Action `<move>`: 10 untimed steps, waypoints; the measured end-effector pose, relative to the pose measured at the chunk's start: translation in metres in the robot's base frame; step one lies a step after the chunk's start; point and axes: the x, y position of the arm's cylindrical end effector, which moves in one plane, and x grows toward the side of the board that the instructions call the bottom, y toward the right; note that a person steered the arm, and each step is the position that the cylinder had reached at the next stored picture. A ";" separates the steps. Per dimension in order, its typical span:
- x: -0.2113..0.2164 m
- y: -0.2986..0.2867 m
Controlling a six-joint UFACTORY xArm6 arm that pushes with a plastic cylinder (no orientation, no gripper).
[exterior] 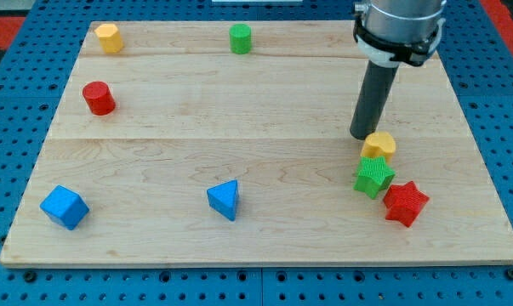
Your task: Place the arm to the left side of the blue triangle
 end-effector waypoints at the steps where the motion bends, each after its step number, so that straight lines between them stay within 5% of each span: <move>1: 0.001 0.000; 3: -0.003 -0.040; 5: -0.004 -0.163; 7: 0.061 -0.290; 8: 0.116 -0.218; 10: 0.075 -0.163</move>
